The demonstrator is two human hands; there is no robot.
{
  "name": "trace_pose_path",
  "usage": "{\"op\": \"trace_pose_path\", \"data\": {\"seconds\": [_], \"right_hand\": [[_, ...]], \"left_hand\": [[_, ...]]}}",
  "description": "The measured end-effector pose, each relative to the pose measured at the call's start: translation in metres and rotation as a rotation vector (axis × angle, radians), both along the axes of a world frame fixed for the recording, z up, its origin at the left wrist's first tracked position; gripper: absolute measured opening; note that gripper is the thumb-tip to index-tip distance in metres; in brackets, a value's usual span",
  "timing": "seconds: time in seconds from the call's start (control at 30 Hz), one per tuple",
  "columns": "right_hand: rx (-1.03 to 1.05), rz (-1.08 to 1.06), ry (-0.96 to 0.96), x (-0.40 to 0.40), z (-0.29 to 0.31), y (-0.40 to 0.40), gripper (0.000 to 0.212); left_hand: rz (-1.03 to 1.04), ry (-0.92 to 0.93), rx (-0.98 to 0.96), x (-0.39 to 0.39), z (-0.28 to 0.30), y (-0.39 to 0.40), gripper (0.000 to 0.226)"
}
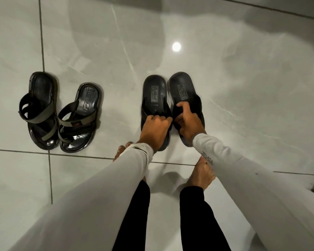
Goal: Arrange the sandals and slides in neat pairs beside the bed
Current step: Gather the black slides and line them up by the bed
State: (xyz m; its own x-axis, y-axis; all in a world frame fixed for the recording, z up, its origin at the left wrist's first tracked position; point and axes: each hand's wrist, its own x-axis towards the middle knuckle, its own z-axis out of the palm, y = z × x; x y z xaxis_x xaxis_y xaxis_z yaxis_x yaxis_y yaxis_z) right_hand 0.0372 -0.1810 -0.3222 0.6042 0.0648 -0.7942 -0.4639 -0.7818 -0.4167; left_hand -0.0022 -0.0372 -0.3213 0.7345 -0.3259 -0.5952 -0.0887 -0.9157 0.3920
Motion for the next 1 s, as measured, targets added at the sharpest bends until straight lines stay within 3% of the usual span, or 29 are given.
{"op": "trace_pose_path", "data": {"seconds": [0.07,0.1,0.23,0.3,0.43,0.53,1.0], "right_hand": [[-0.007,-0.269,0.063,0.006,0.008,0.006,0.028],[-0.036,-0.228,0.063,0.004,0.008,0.003,0.030],[-0.315,0.545,-0.251,-0.006,0.029,-0.013,0.065],[-0.407,0.658,-0.279,-0.004,0.041,-0.018,0.073],[-0.508,0.797,-0.149,0.012,0.042,-0.019,0.099],[-0.513,0.755,-0.103,0.020,0.031,-0.014,0.107],[-0.552,0.687,-0.095,0.059,0.011,-0.065,0.123]], "left_hand": [[-0.022,0.006,-0.009,0.002,0.001,0.009,0.042],[-0.040,0.013,-0.008,0.001,0.002,0.015,0.046],[-0.037,-0.024,0.044,-0.001,0.014,0.044,0.055],[0.004,-0.003,0.106,-0.002,0.020,0.055,0.068],[0.096,0.195,0.155,0.002,0.026,0.059,0.099],[0.111,0.281,0.141,0.013,0.018,0.048,0.108],[0.159,0.200,0.195,0.066,0.003,-0.019,0.115]]}}
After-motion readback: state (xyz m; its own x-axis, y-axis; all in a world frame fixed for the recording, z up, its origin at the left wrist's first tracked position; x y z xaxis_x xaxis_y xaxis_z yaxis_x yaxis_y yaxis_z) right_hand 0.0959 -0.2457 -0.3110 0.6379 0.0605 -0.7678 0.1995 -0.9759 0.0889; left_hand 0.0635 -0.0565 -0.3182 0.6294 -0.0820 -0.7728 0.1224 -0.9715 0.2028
